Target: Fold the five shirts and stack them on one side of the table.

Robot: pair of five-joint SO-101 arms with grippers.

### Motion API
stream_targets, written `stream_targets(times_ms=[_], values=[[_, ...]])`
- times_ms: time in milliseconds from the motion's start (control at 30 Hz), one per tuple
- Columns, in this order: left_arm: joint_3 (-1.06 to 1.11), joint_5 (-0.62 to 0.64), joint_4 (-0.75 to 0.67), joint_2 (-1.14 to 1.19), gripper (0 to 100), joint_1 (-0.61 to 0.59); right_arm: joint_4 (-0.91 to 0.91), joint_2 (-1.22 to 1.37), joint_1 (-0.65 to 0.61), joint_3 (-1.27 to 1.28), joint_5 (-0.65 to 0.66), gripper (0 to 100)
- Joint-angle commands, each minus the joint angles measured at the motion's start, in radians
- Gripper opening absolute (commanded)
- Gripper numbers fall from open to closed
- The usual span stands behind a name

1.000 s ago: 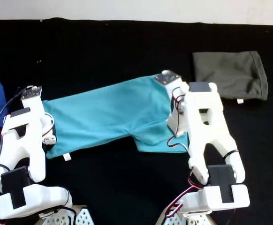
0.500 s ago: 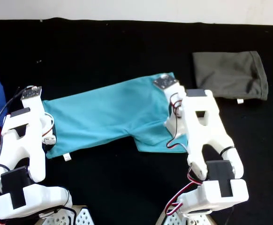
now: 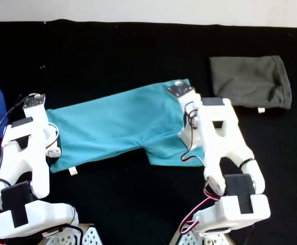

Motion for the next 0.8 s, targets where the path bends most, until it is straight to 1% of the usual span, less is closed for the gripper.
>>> stream_targets(times_ms=[0,167,467,533,667,767], values=[[0.001,0.011,-0.026,-0.002,1,-0.012,-0.012,-0.002,0.008,0.001,0.011,15.6],[0.001,0.011,-0.026,-0.002,1,-0.012,-0.042,0.001,0.008,0.004,0.011,15.6],[0.001,0.011,-0.026,-0.002,1,-0.012,-0.045,0.097,0.007,-0.005,0.011,15.5],[0.001,0.011,-0.026,-0.002,1,-0.012,-0.048,0.097,0.008,-0.007,0.011,12.7],[0.001,0.011,-0.026,-0.002,1,-0.012,-0.059,0.101,0.010,-0.036,0.011,0.9],[0.001,0.011,-0.026,-0.002,1,-0.012,-0.056,0.097,0.010,-0.051,0.011,0.6]])
